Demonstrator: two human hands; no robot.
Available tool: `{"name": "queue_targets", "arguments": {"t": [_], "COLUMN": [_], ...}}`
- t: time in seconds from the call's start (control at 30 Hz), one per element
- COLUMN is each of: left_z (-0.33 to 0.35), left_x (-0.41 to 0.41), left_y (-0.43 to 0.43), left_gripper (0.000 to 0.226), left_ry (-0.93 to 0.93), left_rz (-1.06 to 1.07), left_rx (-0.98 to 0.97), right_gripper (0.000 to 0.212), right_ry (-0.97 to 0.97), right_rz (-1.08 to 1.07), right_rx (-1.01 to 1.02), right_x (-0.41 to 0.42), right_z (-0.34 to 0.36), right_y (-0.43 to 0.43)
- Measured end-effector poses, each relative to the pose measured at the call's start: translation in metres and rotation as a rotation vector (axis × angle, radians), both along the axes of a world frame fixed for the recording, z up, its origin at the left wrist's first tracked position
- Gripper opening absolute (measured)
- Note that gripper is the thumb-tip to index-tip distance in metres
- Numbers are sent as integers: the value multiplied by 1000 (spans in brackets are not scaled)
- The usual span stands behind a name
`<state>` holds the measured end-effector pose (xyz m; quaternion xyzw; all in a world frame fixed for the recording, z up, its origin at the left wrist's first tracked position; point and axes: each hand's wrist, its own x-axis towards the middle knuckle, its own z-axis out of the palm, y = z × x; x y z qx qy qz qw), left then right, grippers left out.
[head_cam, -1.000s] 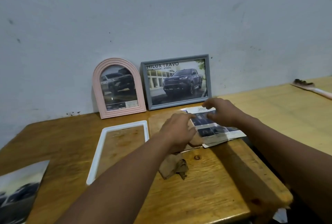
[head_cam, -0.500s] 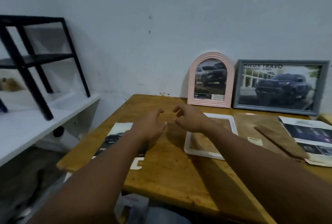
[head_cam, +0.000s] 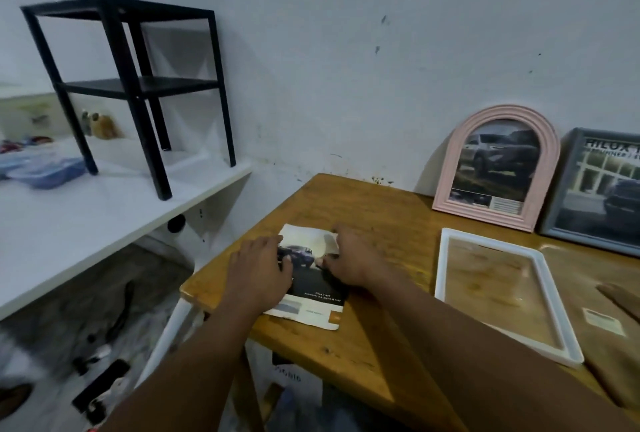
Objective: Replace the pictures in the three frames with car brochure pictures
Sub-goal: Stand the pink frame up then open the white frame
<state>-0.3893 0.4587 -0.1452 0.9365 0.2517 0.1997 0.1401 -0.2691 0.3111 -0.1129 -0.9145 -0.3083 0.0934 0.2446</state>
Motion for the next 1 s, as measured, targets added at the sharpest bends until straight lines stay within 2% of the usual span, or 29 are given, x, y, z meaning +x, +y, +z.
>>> {"name": "queue_targets", "arguments": {"t": [0.2, 0.4, 0.57, 0.7, 0.83, 0.9, 1.0], "left_z": [1, 18, 38, 47, 37, 28, 18], "left_x": [2, 27, 72, 100, 122, 126, 128], "left_y": [-6, -43, -97, -157, -199, -211, -215], "left_gripper": [49, 54, 53, 49, 46, 44, 37], "left_ry": [-71, -242, -319, -311, -208, -126, -27], "left_rz": [-33, -181, -295, -421, -546, -583, -578], "left_rx": [-81, -161, -268, -368, -398, -351, -156], "right_gripper": [61, 58, 46, 42, 42, 42, 40], "right_ry": [-37, 15, -109, -153, -178, -164, -157], "right_rz": [-29, -1, -84, -193, -324, -362, -372], "right_rx": [163, 492, 527, 470, 363, 249, 120], "right_x": [-13, -1, 31, 46, 54, 57, 62], "right_z": [2, 34, 65, 67, 50, 36, 12], "right_y": [-5, -43, -119, -190, -243, -258, -268]}}
